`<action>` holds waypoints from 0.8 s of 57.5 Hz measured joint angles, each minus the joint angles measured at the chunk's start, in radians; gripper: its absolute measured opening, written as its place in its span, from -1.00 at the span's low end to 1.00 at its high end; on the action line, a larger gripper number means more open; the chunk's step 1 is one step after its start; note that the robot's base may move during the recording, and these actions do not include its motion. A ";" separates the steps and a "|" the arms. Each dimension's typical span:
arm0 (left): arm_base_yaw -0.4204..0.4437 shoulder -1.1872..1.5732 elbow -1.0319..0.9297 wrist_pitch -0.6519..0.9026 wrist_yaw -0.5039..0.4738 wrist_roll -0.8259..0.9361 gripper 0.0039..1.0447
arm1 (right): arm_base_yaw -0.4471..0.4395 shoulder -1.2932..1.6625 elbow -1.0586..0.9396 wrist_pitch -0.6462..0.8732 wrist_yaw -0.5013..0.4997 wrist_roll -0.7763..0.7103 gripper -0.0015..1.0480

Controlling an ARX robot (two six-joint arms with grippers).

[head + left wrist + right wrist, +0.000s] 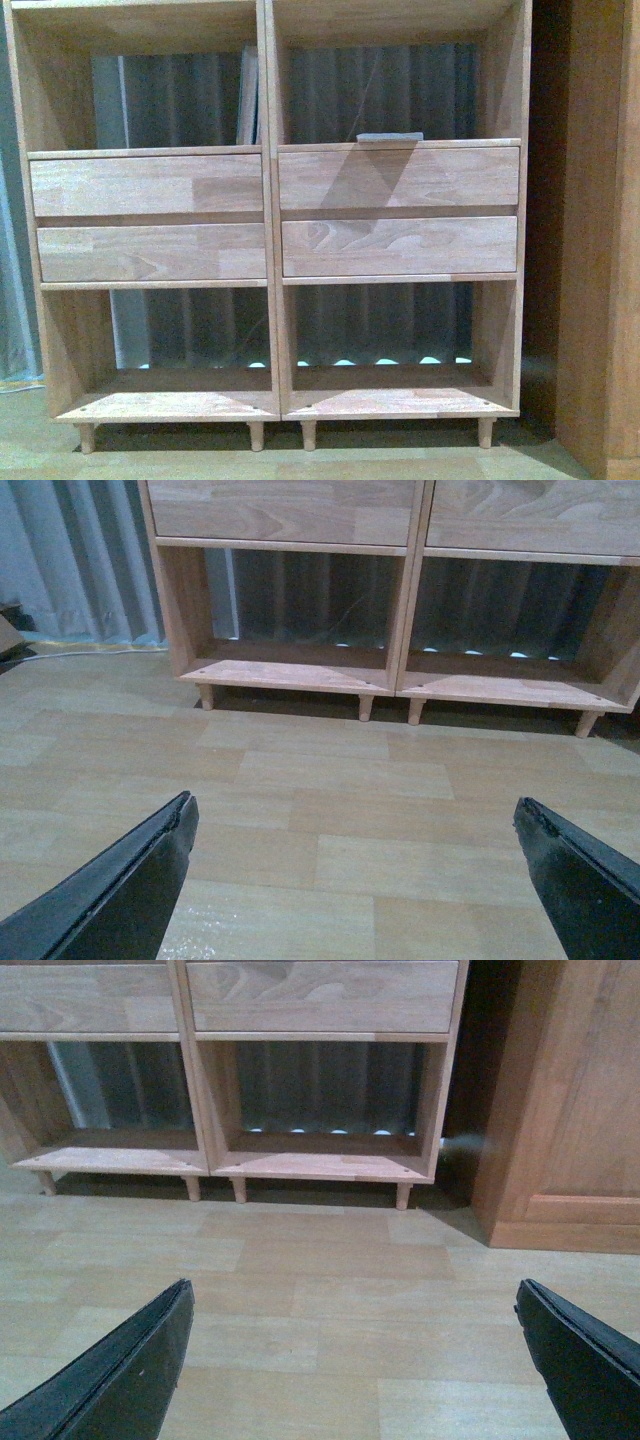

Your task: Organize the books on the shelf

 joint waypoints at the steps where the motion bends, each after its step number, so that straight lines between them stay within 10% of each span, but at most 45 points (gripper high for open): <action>1: 0.000 0.000 0.000 0.000 0.000 0.000 0.87 | 0.000 0.000 0.000 0.000 0.000 0.000 0.87; 46: 0.000 0.000 0.000 0.000 0.000 0.000 0.87 | 0.000 0.000 0.000 0.000 0.000 0.000 0.87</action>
